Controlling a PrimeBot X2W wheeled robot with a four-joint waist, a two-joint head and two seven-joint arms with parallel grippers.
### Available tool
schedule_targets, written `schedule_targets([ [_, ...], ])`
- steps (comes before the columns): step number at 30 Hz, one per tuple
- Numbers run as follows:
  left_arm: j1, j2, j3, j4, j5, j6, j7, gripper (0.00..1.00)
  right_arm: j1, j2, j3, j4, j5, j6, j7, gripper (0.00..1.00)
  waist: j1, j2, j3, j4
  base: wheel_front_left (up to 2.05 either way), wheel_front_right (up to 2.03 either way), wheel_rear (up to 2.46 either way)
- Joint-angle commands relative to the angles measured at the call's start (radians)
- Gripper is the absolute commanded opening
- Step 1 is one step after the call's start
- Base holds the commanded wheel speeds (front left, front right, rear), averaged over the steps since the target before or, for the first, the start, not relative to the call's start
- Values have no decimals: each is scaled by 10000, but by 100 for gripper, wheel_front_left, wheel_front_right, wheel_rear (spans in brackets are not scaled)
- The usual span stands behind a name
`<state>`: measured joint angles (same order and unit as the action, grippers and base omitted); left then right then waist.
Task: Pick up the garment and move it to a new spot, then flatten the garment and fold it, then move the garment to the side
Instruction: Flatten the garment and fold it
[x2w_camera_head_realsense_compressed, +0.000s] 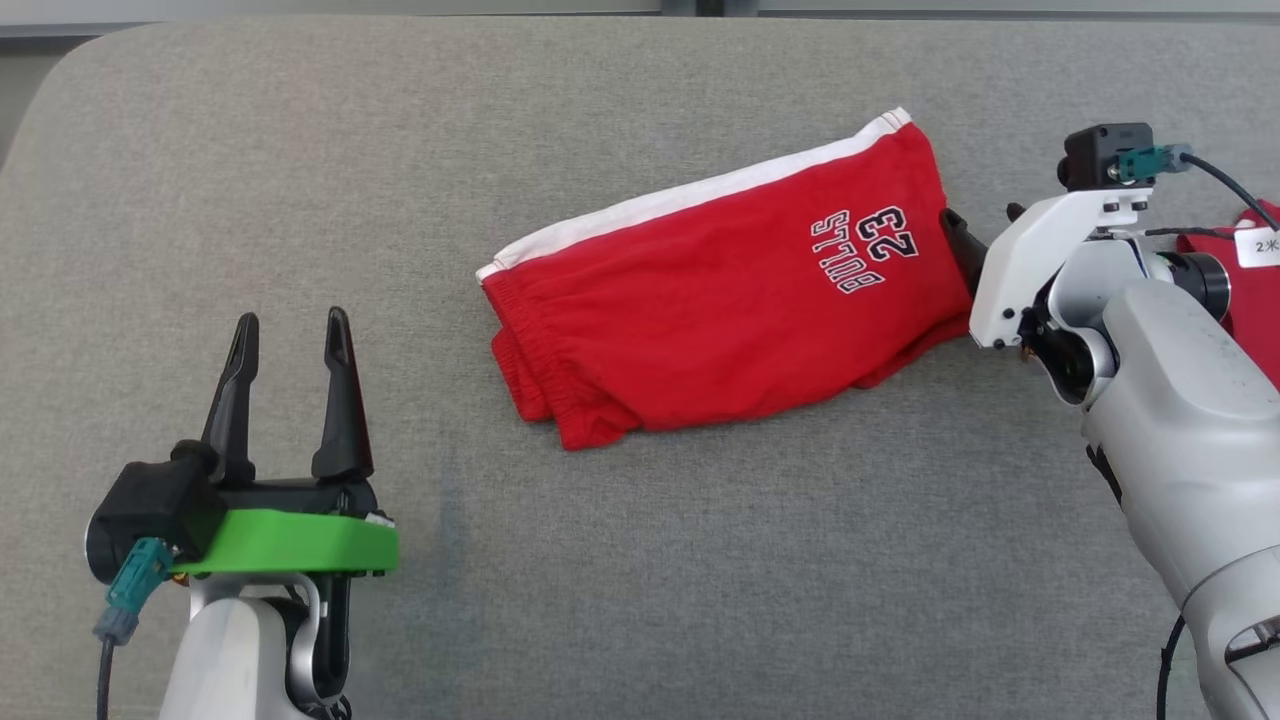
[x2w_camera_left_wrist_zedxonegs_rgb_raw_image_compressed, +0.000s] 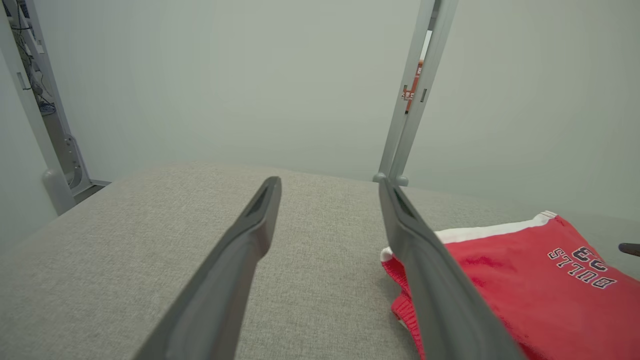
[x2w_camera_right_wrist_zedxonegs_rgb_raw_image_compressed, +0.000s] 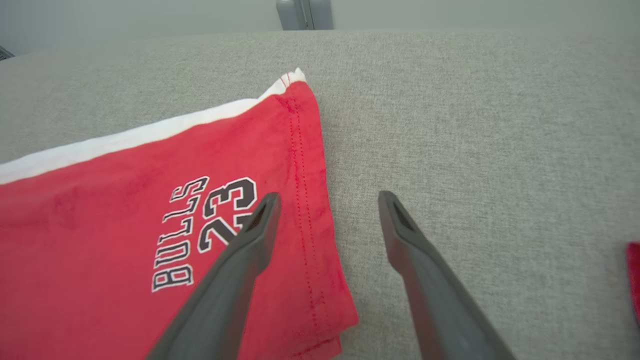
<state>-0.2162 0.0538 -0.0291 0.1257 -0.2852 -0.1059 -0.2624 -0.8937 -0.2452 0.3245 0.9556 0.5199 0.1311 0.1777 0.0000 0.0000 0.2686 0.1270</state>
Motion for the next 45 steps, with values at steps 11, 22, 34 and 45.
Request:
schedule_targets([
  [11, 582, -27, -56, -75, 101, -150, -24, 100, -726, 297, -1127, 2200, -1176, -9, -895, 100, 0, 0, 252, 1011, 0, 0, 0],
  [22, 389, -28, -328, -76, 11, -89, -26, 100, -716, 1130, -1560, 3315, -1992, 22, -518, 92, 0, 0, 570, 1285, 0, 0, 0],
  [34, 345, -25, -196, -49, 213, -49, -24, 100, -1198, 393, -1564, 3219, -2445, -24, -1200, 0, 0, 0, 405, 636, 0, 0, 0],
  [45, 731, -21, -35, -42, 262, -106, -26, 100, -1400, -782, -2014, 3220, -3314, -15, -2043, 0, 0, 0, -341, -553, 0, 0, 0],
])
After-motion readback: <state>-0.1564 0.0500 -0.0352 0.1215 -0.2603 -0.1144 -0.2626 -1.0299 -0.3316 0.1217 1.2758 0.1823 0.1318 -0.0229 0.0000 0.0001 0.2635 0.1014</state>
